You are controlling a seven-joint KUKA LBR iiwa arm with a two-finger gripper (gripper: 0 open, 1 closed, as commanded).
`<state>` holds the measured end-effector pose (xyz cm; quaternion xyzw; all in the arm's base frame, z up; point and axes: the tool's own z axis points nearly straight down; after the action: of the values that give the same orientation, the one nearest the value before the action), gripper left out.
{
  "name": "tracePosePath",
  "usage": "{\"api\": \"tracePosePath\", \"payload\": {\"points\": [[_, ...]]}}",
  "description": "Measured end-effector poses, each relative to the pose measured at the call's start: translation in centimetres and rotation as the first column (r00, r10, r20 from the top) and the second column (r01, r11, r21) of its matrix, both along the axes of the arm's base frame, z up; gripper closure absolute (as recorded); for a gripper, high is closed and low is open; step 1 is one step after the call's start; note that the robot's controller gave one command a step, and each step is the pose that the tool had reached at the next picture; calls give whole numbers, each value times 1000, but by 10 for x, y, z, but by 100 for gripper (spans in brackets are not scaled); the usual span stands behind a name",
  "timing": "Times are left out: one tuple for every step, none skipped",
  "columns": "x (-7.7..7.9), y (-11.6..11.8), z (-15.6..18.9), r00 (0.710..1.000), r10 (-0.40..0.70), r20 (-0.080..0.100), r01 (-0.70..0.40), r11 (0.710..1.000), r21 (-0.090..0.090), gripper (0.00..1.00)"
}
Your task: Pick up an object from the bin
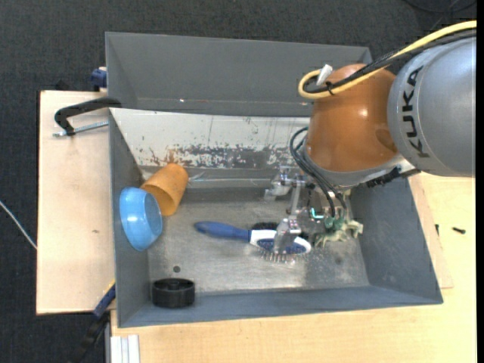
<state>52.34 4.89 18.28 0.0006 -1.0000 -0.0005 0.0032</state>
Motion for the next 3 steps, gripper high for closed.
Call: {"api": "tracePosePath", "payload": {"points": [[27, -32, -112, 998, -60, 7, 60, 998, 2, 0], [28, -31, -110, 998, -59, 9, 59, 998, 1, 0], [29, -30, -108, 998, -58, 9, 58, 998, 1, 0]]}}
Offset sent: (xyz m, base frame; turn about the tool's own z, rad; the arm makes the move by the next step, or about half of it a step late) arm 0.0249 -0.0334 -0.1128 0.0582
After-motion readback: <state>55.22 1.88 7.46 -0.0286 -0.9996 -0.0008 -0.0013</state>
